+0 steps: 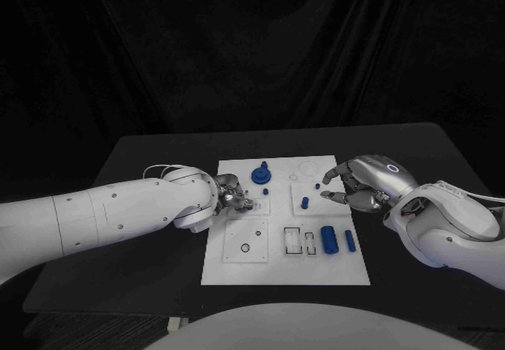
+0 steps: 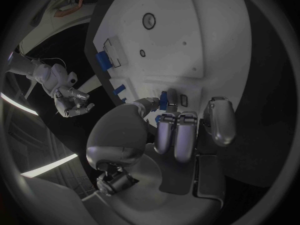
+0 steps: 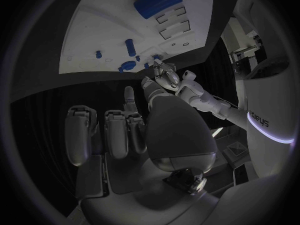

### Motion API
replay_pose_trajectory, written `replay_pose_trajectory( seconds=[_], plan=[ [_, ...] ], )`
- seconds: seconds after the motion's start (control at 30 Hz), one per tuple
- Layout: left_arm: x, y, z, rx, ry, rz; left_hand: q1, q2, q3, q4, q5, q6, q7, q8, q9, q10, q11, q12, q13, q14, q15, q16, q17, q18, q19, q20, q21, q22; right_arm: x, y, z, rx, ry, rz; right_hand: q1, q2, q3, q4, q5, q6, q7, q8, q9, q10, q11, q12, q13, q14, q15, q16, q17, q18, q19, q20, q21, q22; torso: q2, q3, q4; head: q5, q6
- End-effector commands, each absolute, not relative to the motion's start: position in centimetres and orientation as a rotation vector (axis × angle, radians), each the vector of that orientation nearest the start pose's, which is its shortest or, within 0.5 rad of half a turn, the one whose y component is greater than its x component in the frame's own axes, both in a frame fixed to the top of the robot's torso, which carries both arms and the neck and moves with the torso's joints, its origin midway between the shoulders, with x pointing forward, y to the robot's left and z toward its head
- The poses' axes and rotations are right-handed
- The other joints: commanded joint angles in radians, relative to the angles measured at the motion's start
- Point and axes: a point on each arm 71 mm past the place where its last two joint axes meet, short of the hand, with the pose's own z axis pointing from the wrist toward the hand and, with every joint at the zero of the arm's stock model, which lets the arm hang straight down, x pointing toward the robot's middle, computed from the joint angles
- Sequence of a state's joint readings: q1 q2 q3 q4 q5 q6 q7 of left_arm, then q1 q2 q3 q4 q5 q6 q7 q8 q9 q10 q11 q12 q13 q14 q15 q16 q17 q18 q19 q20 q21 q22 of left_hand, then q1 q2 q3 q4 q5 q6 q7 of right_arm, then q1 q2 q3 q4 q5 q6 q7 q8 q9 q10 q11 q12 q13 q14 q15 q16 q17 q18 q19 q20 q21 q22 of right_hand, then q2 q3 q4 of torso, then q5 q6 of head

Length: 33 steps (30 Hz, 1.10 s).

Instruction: Assemble the parts on the task board

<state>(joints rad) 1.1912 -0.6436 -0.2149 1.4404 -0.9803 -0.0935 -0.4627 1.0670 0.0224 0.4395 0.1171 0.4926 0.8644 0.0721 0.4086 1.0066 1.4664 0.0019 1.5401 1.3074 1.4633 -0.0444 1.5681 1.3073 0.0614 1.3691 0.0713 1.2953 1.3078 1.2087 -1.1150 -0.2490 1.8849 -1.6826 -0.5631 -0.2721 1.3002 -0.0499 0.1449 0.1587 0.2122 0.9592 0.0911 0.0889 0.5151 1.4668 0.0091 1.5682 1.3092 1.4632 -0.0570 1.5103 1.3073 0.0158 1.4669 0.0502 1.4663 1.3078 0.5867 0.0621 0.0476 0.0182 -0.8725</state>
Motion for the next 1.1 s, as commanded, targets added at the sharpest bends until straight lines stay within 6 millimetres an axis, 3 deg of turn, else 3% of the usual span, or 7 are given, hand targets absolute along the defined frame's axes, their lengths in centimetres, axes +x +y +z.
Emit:
replay_pose_trajectory(
  seconds=[0.03,0.3,0.4,0.43,0.57,0.7,1.1],
  plan=[
    [45.71,14.56,-28.59,-0.240,2.338,-0.518,0.000,0.004,0.075,-0.070,-0.014,-0.004,-0.002,0.006,0.004,0.060,0.000,-0.004,0.223,0.107,0.003,0.003,0.263,0.009,-0.002,-0.001,-0.001,0.169,38.18,-23.12,-20.69,-0.197,1.590,0.553,0.011,0.002,0.001,0.004,0.004,0.008,0.000,0.001,-0.002,0.104,-0.005,0.003,0.262,0.079,-0.004,-0.004,0.112,0.013,0.054,-0.001,-0.005,0.225,0.000,0.0000,0.0000,0.000,0.000],
    [45.68,14.62,-28.67,-0.236,2.348,-0.512,-0.005,0.005,0.077,-0.073,-0.039,-0.006,-0.001,0.007,0.008,0.060,0.001,-0.004,0.222,0.107,0.003,0.003,0.263,0.009,-0.002,-0.001,-0.001,0.169,38.19,-23.10,-20.73,-0.197,1.591,0.552,0.012,0.002,0.001,0.004,0.005,0.009,-0.001,0.000,-0.002,0.104,-0.006,0.003,0.262,0.079,-0.005,-0.004,0.112,0.013,0.054,-0.001,-0.005,0.225,0.000,0.0003,0.0010,-0.003,0.000],
    [45.68,14.60,-28.70,-0.233,2.351,-0.512,-0.022,0.008,0.071,-0.066,-0.101,-0.005,-0.002,0.006,0.010,0.060,0.001,-0.004,0.222,0.107,0.004,0.003,0.263,0.009,-0.003,0.001,-0.001,0.169,38.19,-23.09,-20.74,-0.197,1.591,0.553,0.012,0.002,0.001,0.004,0.005,0.009,-0.001,0.000,-0.002,0.104,-0.006,0.003,0.262,0.079,-0.005,-0.004,0.112,0.013,0.054,-0.001,-0.005,0.225,0.000,0.0001,0.0000,-0.003,0.000],
    [45.67,14.57,-28.72,-0.232,2.353,-0.512,-0.034,0.010,0.060,-0.054,-0.151,-0.004,-0.002,0.004,0.009,0.060,0.001,-0.004,0.222,0.107,0.005,0.003,0.263,0.009,-0.003,0.002,-0.002,0.169,38.20,-23.09,-20.74,-0.197,1.591,0.553,0.012,0.002,0.001,0.004,0.005,0.009,-0.001,0.000,-0.002,0.104,-0.006,0.003,0.262,0.079,-0.005,-0.004,0.112,0.013,0.054,-0.001,-0.005,0.225,0.000,-0.0001,0.0000,-0.003,0.000],
    [45.65,14.49,-28.80,-0.224,2.362,-0.511,-0.053,0.003,0.018,-0.033,-0.248,0.003,-0.003,-0.003,0.004,0.059,0.001,-0.004,0.221,0.107,0.005,0.003,0.263,0.010,-0.004,0.002,-0.004,0.168,38.21,-23.09,-20.77,-0.198,1.593,0.552,0.012,0.003,0.002,0.004,0.006,0.009,-0.001,0.000,-0.002,0.104,-0.006,0.003,0.262,0.079,-0.005,-0.004,0.112,0.013,0.054,-0.001,-0.005,0.225,0.001,-0.0004,0.0004,-0.004,0.000],
    [45.65,14.49,-28.86,-0.222,2.366,-0.510,-0.069,-0.001,-0.025,-0.007,-0.294,0.010,-0.002,-0.011,-0.003,0.058,0.003,-0.005,0.220,0.107,0.006,0.003,0.263,0.010,-0.005,0.003,-0.006,0.168,38.22,-23.09,-20.79,-0.198,1.595,0.550,0.012,0.003,0.002,0.004,0.006,0.009,-0.001,0.000,-0.002,0.104,-0.006,0.003,0.262,0.079,-0.005,-0.004,0.112,0.013,0.054,-0.001,-0.005,0.225,0.001,-0.0002,0.0002,-0.003,0.000],
    [45.65,14.54,-28.97,-0.220,2.368,-0.514,-0.090,-0.005,-0.083,0.031,-0.321,0.019,0.001,-0.022,-0.012,0.057,0.006,-0.005,0.219,0.107,0.008,0.003,0.263,0.011,-0.007,0.004,-0.009,0.167,38.21,-23.09,-20.95,-0.198,1.602,0.547,0.014,0.002,0.002,0.003,0.007,0.011,-0.002,0.000,-0.003,0.104,-0.007,0.003,0.262,0.079,-0.005,-0.004,0.111,0.013,0.053,-0.002,-0.006,0.225,0.000,0.0001,0.0007,-0.005,0.000]
  ],
)
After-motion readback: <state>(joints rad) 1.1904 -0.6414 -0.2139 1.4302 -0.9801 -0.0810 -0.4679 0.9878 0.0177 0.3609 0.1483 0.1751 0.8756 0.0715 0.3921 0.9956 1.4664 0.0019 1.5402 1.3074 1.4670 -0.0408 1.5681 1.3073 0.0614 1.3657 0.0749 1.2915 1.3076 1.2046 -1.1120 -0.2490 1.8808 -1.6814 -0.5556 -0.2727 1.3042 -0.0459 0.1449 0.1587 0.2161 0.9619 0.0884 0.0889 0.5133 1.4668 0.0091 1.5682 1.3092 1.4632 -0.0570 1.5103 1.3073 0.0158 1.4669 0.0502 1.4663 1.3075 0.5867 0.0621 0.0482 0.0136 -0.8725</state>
